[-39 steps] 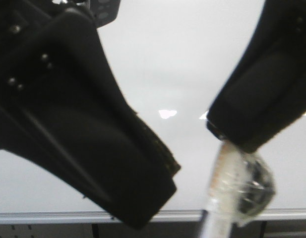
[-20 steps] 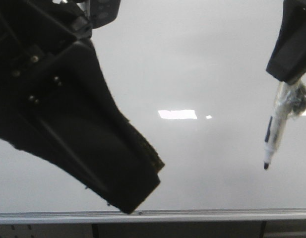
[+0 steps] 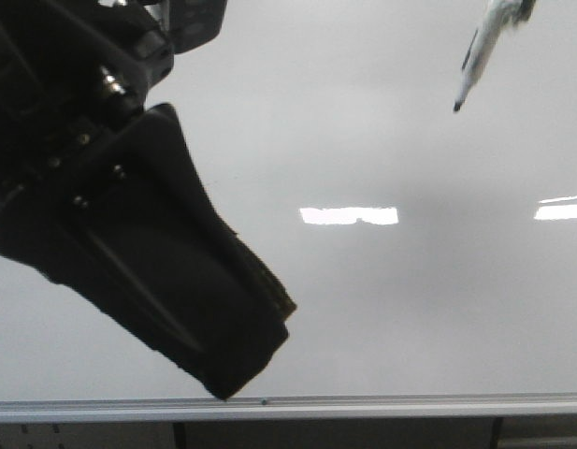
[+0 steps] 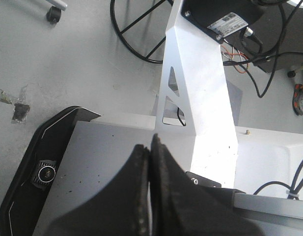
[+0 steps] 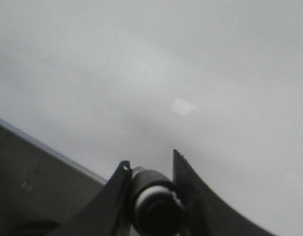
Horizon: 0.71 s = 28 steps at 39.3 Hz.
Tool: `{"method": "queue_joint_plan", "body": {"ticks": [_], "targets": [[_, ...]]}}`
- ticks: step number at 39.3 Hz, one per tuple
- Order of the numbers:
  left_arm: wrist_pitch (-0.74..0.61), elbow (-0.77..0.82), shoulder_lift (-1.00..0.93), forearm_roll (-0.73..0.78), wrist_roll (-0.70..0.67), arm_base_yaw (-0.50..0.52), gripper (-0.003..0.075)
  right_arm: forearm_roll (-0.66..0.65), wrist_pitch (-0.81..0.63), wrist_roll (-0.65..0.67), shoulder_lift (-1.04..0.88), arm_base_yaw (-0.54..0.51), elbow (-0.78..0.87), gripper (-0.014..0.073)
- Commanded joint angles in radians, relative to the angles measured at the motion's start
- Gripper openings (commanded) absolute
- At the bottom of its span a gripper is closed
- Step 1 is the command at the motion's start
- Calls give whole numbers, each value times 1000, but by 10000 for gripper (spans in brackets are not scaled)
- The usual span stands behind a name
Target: Write number 0 on whiteboard
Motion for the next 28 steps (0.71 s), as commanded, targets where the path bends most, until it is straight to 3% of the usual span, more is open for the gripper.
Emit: {"method": "queue_joint_plan", "body": {"ticks": [1, 14, 28], "targets": [[14, -32, -33, -59, 4, -8, -20, -36, -46, 15, 18, -34, -130, -67], [14, -32, -33, -59, 4, -8, -20, -39, -3, 15, 221, -55, -378, -67], [14, -32, -33, -59, 4, -8, -20, -39, -95, 15, 293, -55, -423, -67]]}}
